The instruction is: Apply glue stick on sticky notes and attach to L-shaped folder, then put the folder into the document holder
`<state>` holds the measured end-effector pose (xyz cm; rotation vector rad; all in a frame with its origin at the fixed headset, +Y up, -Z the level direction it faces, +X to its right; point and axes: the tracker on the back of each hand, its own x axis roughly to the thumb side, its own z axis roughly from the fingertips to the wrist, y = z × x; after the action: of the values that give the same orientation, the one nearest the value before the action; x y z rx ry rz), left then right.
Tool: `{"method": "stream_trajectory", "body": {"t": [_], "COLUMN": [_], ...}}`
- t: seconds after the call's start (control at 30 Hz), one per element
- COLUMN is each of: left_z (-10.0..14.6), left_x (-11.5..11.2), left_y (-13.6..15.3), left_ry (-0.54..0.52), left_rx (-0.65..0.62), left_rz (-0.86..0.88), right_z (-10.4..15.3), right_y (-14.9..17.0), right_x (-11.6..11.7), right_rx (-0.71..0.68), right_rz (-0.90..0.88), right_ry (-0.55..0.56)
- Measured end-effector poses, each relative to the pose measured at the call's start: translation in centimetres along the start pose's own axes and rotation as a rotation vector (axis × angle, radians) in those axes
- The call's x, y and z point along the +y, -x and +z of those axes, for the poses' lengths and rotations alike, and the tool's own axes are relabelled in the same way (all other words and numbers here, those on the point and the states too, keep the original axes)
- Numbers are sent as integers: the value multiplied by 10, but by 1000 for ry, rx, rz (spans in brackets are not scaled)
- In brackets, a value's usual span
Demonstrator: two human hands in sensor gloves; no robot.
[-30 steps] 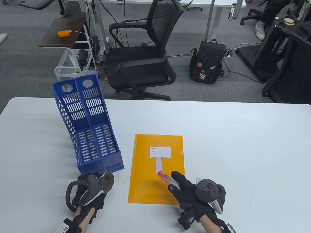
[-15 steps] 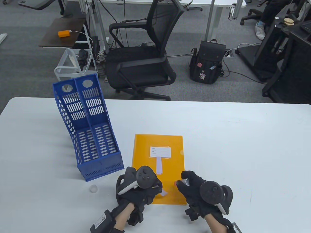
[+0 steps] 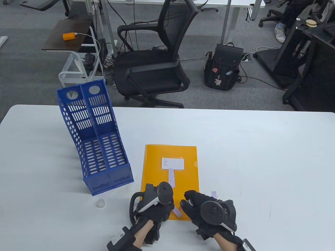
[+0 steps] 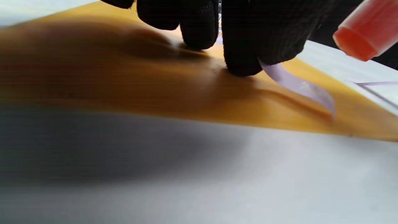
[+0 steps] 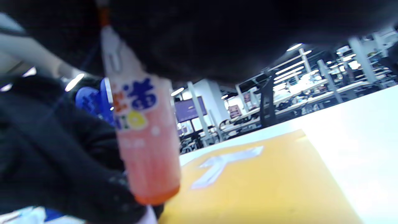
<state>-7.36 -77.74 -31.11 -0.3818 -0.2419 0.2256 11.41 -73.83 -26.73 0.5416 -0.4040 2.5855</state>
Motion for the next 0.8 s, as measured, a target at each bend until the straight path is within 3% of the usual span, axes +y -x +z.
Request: {"method": "stream_trajectory", "body": {"t": [0.23,0.67,0.8], "left_z": [0,2,0], "left_x": [0,3,2], "left_y": [2,7,6], "left_ry": [12,35,27], "left_rx": [-2,-6,-6], "left_rz": [25,63,22], "right_z": [-4,-10,-10], "right_y": [-17,-21,-23], "right_x": [15,27,28], "right_rx": [-59,-9,5], "right_rz": [58,219,164], "right_ry": [-49,-142,-168]}}
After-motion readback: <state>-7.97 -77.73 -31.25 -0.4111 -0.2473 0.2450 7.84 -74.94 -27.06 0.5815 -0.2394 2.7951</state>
